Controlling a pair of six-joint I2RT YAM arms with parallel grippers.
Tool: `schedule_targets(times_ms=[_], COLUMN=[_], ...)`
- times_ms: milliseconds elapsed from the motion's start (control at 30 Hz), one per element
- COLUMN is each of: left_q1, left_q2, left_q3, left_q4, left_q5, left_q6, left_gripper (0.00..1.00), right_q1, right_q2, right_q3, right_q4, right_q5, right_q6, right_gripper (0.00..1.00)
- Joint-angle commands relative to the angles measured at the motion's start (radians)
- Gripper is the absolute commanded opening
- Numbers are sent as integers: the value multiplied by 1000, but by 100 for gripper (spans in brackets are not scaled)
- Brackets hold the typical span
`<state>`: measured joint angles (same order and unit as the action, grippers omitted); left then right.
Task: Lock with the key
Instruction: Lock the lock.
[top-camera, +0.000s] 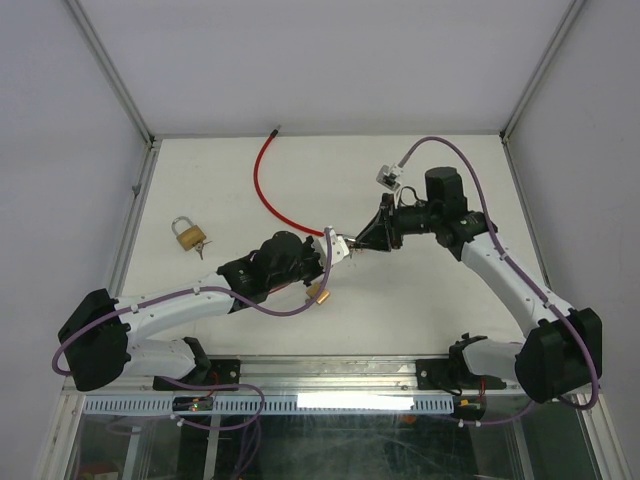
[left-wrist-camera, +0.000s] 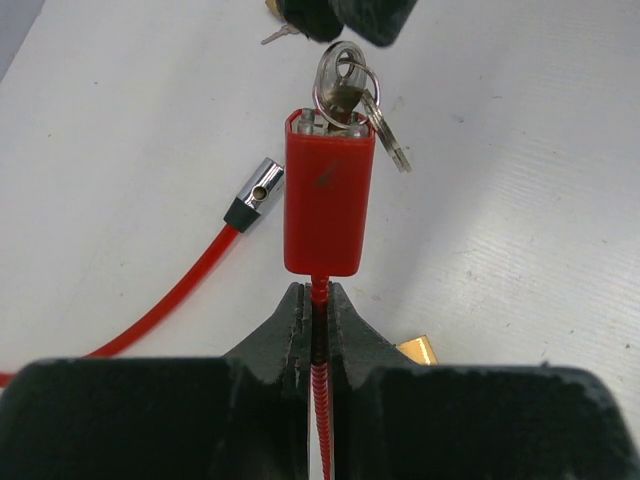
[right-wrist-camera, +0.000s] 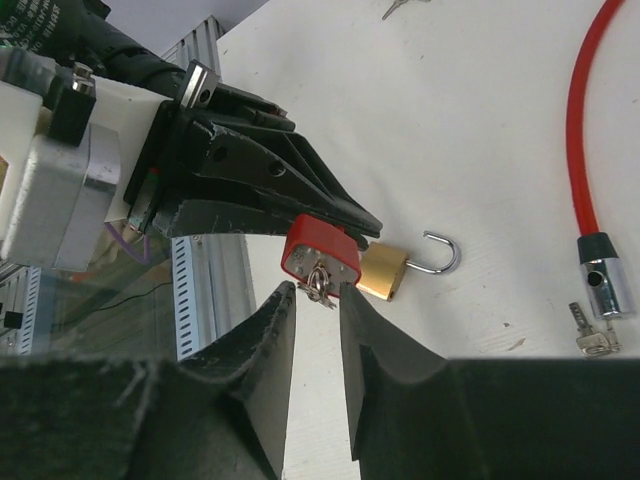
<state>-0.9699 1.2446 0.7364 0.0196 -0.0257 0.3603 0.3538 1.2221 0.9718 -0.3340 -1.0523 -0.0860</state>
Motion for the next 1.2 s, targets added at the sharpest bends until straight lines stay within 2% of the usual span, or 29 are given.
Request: schedule_targets(times_ms=[0, 133, 333, 367, 667, 900, 1000, 1167], left_q1=[-13, -13, -13, -13, -21, -32, -33, -33], left_q2=[-7, -7, -11, -13, -12, 36, 45, 38], left_q3=[44, 44, 41, 40, 27, 25, 20, 3], left_q4=[48, 47, 47, 49, 50, 51, 52, 66], left_q5=[1, 1, -10, -20, -146, -222, -238, -245], left_q6=[23, 25, 37, 41, 117, 155, 164, 176], left_gripper=[0, 0, 0, 0, 0, 0, 0, 0], right_q1=[29, 39, 41, 42, 45, 42, 27, -26], right_q2=[13, 25, 42, 47, 160, 303, 324, 295], right_q3=[44, 45, 57, 59, 97, 169, 164, 119], right_q4=[14, 10, -1, -3, -89, -154, -121, -7], right_q5=[17, 29, 30, 31, 37, -30, -91, -166], right_q6=[30, 31, 60, 74, 187, 296, 348, 460], right_gripper=[25, 19, 0, 0, 0, 0, 1, 11])
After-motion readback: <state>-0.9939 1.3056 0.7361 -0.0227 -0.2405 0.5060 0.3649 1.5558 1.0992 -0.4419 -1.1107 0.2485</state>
